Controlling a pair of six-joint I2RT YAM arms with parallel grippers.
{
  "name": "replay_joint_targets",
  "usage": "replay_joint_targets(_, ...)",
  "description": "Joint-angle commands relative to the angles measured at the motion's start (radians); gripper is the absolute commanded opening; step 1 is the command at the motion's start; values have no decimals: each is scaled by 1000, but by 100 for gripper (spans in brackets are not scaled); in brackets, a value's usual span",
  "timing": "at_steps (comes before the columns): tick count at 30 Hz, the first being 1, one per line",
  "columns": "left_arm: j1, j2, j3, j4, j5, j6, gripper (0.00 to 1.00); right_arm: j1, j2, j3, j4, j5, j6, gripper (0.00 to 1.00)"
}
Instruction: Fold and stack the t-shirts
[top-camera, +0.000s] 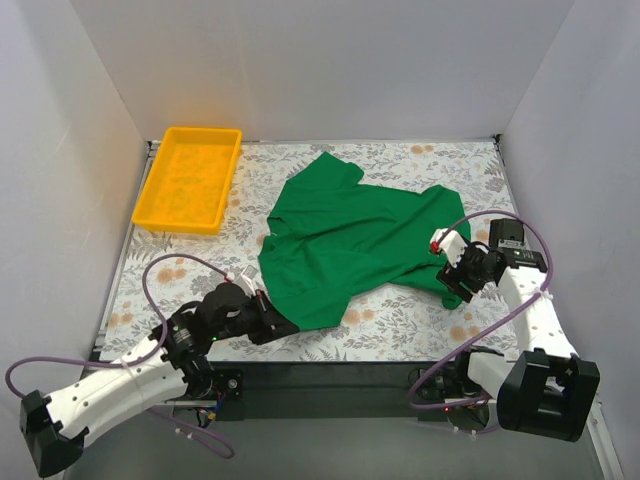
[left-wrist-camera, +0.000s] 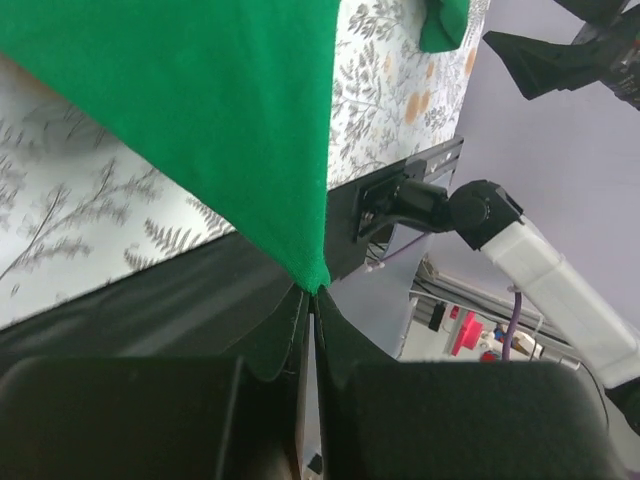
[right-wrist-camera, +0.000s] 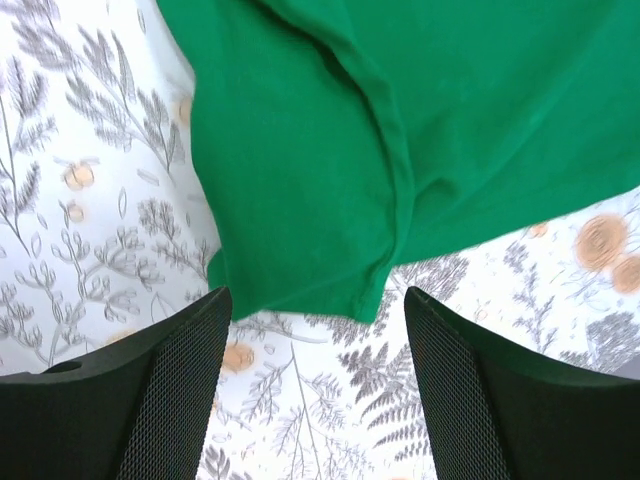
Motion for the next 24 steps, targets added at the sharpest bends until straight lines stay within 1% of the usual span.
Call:
replay_joint_targets(1, -6, -108, 7, -187, 12, -65, 0, -10, 53, 33, -64, 129, -68, 75)
replay_joint_targets(4, -6, -194, 110, -322, -89, -79, 0, -32, 106, 70, -58, 121, -11, 74)
replay_joint_targets(6, -6, -222, 166, -412, -142, -83, 0, -37, 138, 95, -64, 105, 21, 74)
replay_joint_targets(7, -6, -231, 211, -434, -165, -83, 0, -37, 149, 95, -64, 99, 26, 74)
replay_joint_targets(9, -6, -240, 246, -472, -201, -76, 0, -35, 176, 95, -64, 84, 29, 74)
replay_joint_targets(13, -6, -225, 231, -466, -180, -56, 0, -37, 218, 84, -69, 23, 27, 73)
replay_joint_targets(15, -6, -228, 225, -445, -146, -54, 0, -34, 244, 77, -67, 1, 23, 72)
replay_joint_targets(20, -6, -228, 248, -466, -161, -42, 0, -35, 330, 90, -54, 10, 20, 65)
replay_joint_targets(24, -6, -237, 257, -482, -164, -40, 0, -37, 354, 118, -44, 15, 26, 63)
